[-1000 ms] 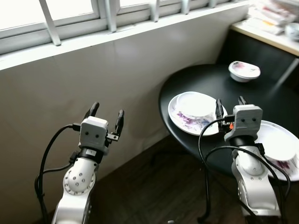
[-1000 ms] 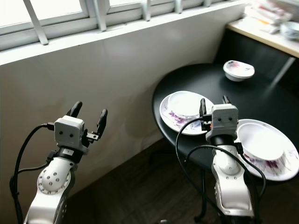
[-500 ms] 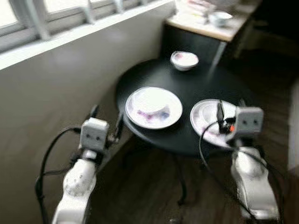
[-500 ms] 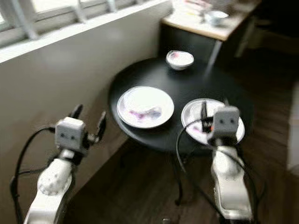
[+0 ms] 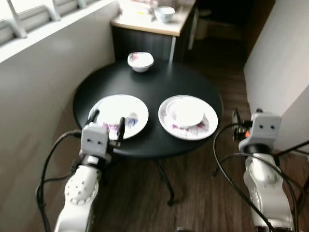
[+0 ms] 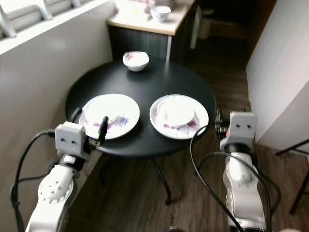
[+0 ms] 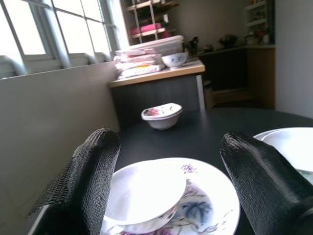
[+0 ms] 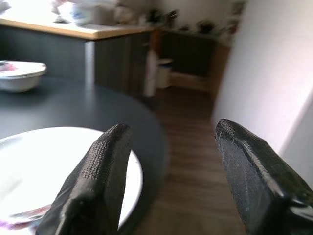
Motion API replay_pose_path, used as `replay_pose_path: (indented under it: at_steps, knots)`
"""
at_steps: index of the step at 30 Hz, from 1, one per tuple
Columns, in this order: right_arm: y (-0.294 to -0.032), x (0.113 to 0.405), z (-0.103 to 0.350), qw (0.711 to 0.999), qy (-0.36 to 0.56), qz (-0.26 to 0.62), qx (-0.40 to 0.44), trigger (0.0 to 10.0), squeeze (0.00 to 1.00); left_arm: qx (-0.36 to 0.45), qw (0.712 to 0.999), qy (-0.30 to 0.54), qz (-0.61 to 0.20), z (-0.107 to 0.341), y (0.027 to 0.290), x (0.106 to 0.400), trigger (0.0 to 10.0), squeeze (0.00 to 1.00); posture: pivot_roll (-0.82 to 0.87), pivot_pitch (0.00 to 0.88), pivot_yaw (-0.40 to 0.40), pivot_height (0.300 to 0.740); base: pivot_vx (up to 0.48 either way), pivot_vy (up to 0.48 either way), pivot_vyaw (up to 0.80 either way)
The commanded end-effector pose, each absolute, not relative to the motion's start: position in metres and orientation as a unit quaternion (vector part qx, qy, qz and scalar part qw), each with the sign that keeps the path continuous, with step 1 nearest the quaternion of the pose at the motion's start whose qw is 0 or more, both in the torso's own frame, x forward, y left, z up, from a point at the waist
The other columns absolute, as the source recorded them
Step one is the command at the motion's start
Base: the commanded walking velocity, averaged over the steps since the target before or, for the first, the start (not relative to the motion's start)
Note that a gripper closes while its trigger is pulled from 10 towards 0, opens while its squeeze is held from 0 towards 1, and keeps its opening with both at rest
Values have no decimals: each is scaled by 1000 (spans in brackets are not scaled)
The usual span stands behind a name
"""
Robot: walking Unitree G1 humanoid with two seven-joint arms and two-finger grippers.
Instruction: Kitchen organization
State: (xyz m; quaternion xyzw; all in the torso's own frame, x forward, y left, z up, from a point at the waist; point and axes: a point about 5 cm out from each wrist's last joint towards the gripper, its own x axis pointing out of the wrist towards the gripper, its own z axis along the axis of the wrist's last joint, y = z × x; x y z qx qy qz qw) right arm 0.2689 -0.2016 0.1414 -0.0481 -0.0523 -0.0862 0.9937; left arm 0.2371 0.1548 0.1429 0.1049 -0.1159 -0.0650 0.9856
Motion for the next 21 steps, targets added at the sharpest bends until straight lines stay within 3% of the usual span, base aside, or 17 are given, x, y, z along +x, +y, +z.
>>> replay_pose_path:
  at_steps: [1, 16, 21]
  knots:
    - [-197, 272, 142, 996, -46, -73, -31, 10000, 0, 105, 985, -116, -69, 143, 154, 237, 10000, 0, -70, 23, -3, 740, 0, 0, 0]
    - [-194, 295, 129, 992, 28, -62, 107, 10000, 0, 111, 985, -116, -59, 145, 161, 241, 10000, 0, -45, 11, -5, 740, 0, 0, 0]
    - [-203, 301, 125, 978, 60, -74, 185, 10000, 0, 115, 985, -117, -60, 146, 162, 243, 10000, 0, -45, 10, 1, 740, 0, 0, 0]
